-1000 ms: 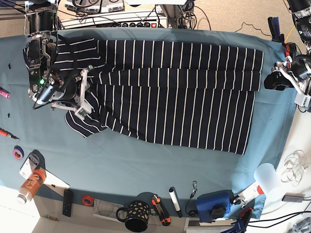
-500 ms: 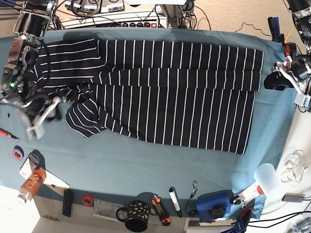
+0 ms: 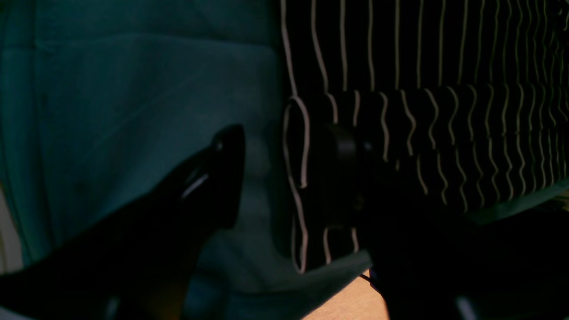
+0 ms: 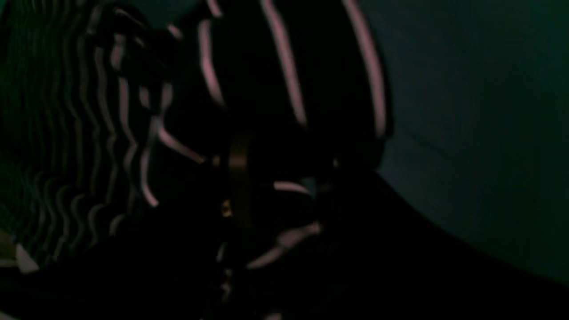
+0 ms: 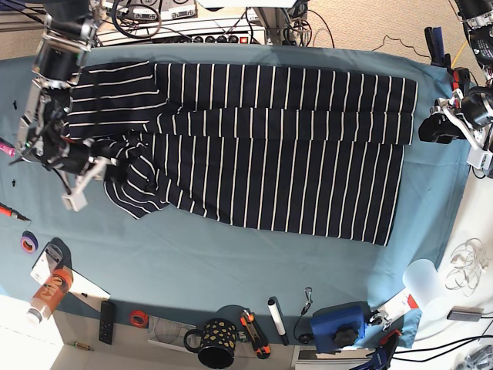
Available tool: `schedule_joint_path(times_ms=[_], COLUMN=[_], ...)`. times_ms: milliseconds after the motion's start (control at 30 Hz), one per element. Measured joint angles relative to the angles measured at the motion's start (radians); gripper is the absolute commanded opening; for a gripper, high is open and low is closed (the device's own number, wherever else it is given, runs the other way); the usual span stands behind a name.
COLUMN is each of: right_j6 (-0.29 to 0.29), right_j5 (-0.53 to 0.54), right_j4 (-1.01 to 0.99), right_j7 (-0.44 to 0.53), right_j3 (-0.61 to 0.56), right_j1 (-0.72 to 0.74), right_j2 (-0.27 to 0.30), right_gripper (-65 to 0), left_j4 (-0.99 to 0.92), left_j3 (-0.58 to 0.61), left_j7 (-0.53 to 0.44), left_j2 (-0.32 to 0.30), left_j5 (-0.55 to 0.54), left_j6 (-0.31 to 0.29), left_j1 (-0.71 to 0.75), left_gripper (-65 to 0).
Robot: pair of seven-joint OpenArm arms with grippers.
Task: Layout the t-shirt on the table in an organized manner, then fold the t-shirt properly
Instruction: 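Fold the held sleeve inward over the shirt body with the right gripper, then pull the sleeve outward and flatten it with the right gripper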
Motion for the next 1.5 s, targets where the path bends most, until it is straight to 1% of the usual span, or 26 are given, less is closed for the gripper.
schedule_joint_path(times_ms=[100, 167, 200, 267, 300, 333, 433, 500, 533, 633, 767, 833, 867, 1000, 1067, 1100, 1133, 1167, 1200, 1267, 1300, 1333, 1367, 1400, 1433, 1500], right_j6=[0.0, 0.0, 0.0, 0.0, 0.0, -0.001, -0.001, 0.0, 0.001, 0.001, 0.002, 0.001, 0.001, 0.0, 0.001, 0.005, 0.035, 0.066, 0.064, 0.058, 0.044, 0.015, 0.0, -0.012, -0.046, -0.099], right_j5=[-0.029, -0.069, -0.089, -0.116, -0.138, -0.159, -0.232, -0.257, -0.261, -0.331, -0.428, -0.455, -0.47, -0.469, -0.471, -0.47, -0.468, -0.442, -0.399, -0.349, -0.348, -0.356, -0.367, -0.378, -0.397, -0.424], right_j4=[0.0, 0.0, 0.0, -0.001, -0.001, -0.002, -0.005, -0.005, -0.004, -0.003, -0.003, -0.003, -0.003, -0.003, -0.003, -0.003, -0.003, -0.003, -0.003, -0.003, -0.003, -0.003, -0.003, -0.003, -0.003, -0.004], right_j7=[0.018, 0.056, 0.083, 0.113, 0.112, 0.107, 0.106, 0.12, 0.138, 0.205, 0.245, 0.261, 0.264, 0.261, 0.193, 0.144, 0.073, 0.008, -0.043, -0.085, -0.085, -0.069, -0.014, 0.064, 0.129, 0.205], right_j3=[0.0, 0.0, 0.0, 0.0, 0.0, 0.0, 0.002, 0.004, 0.004, 0.003, 0.004, 0.005, 0.005, 0.005, 0.005, 0.005, 0.005, 0.005, 0.005, 0.005, 0.004, 0.005, 0.005, 0.008, 0.015, 0.029], right_j1=[0.002, 0.002, 0.002, 0.005, 0.012, 0.024, 0.08, 0.129, 0.152, 0.217, 0.29, 0.32, 0.333, 0.343, 0.335, 0.335, 0.335, 0.335, 0.334, 0.328, 0.323, 0.314, 0.298, 0.272, 0.245, 0.189], right_j2=[-0.027, -0.047, -0.056, -0.069, -0.072, -0.074, -0.071, -0.068, -0.067, -0.068, -0.068, -0.066, -0.066, -0.066, -0.066, -0.067, -0.066, -0.066, -0.066, -0.062, -0.06, -0.057, -0.052, -0.049, -0.049, -0.05], right_gripper=[-44.4, -45.2, -48.6, -59.1, -64.3, -65.0, -65.0, -65.0, -65.0, -65.0, -65.0, -65.0, -65.0, -65.0, -65.0, -59.7, -51.7, -44.9, -40.7, -39.4, -39.5, -39.5, -39.5, -39.5, -39.5, -39.5], left_j4=[0.0, 0.0, 0.0, 0.0, 0.0, 0.0, 0.0, 0.0, 0.0, 0.0, 0.0, 0.0, 0.0, 0.0, 0.0, 0.0, 0.0, 0.0, 0.0, 0.0, 0.0, 0.0, 0.0, 0.0, 0.0, 0.0], left_j3=[0.0, 0.0, 0.0, 0.0, 0.0, 0.0, 0.0, 0.0, 0.0, 0.0, 0.0, 0.0, 0.0, 0.0, 0.0, 0.0, 0.0, 0.0, 0.0, 0.0, 0.0, 0.0, 0.0, 0.0, 0.0, 0.0], left_j7=[-0.001, -0.001, 0.0, 0.0, 0.0, 0.0, 0.0, 0.0, 0.0, 0.0, 0.0, 0.0, 0.0, 0.0, 0.0, 0.0, 0.0, 0.0, 0.0, 0.0, -0.001, 0.0, 0.0, 0.0, 0.0, 0.0], left_j2=[0.014, 0.025, 0.032, 0.048, 0.056, 0.063, 0.08, 0.085, 0.085, 0.085, 0.085, 0.084, 0.085, 0.085, 0.085, 0.085, 0.085, 0.085, 0.085, 0.085, 0.085, 0.085, 0.085, 0.085, 0.085, 0.085], left_j5=[-0.001, 0.0, 0.0, 0.0, 0.0, 0.0, 0.0, 0.0, 0.0, 0.0, 0.0, 0.0, 0.0, 0.0, 0.0, 0.0, 0.0, 0.0, 0.0, 0.0, -0.001, -0.001, 0.0, 0.0, 0.0, 0.0], left_j6=[0.0, 0.0, 0.0, 0.0, 0.0, 0.0, 0.0, 0.0, 0.0, 0.0, 0.0, 0.0, 0.0, 0.0, 0.0, 0.0, 0.0, 0.0, 0.0, 0.0, 0.0, 0.0, 0.0, 0.0, 0.0, 0.0], left_j1=[0.0, 0.0, 0.0, 0.0, 0.0, 0.0, -0.001, 0.0, 0.0, -0.002, -0.002, -0.002, -0.002, -0.002, -0.002, -0.002, -0.002, -0.002, -0.002, -0.002, -0.002, -0.002, -0.002, -0.002, -0.002, -0.001], left_gripper=[-36.4, -36.4, -36.5, -36.4, -36.5, -36.5, -36.4, -36.5, -36.4, -36.4, -36.5, -36.5, -36.5, -36.5, -36.5, -36.5, -36.5, -36.5, -36.5, -36.4, -36.5, -36.5, -36.5, -36.5, -36.5, -36.4])
